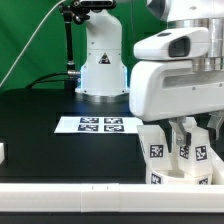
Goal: Assemble stool
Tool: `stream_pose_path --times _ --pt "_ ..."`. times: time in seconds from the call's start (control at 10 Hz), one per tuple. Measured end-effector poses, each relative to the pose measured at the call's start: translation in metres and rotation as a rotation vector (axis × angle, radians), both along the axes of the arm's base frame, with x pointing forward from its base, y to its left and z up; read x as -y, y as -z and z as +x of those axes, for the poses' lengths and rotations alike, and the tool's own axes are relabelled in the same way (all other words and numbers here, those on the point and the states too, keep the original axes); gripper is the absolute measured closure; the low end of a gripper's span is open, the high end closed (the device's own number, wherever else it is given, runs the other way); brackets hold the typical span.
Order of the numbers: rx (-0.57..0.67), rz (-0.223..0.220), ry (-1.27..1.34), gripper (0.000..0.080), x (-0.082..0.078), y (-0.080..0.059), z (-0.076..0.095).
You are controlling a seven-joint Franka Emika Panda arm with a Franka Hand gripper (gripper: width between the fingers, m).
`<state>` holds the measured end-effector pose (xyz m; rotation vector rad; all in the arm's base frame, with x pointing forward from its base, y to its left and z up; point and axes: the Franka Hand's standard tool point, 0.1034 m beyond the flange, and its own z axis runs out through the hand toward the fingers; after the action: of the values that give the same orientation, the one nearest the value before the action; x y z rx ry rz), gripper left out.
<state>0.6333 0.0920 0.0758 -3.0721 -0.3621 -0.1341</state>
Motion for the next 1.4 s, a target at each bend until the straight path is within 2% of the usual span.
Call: stream_pose_path --times 0.2,0.4,0.7,0.9,1.4 --pt "-0.009 0.020 0.189 0.0461 0.000 0.002 -0.001" --pt "-0.028 0.062 0.477 0.0461 -0.001 0.002 -0.001" --pt "-0.053 0.093 0.808 0.0459 -0.010 0.002 -0.002" --pt "-0.072 0.102 0.961 0.0459 -0.017 0.002 -0.004" --pt "-0.105 0.128 1.249 0.0459 -0.018 0.002 -0.005"
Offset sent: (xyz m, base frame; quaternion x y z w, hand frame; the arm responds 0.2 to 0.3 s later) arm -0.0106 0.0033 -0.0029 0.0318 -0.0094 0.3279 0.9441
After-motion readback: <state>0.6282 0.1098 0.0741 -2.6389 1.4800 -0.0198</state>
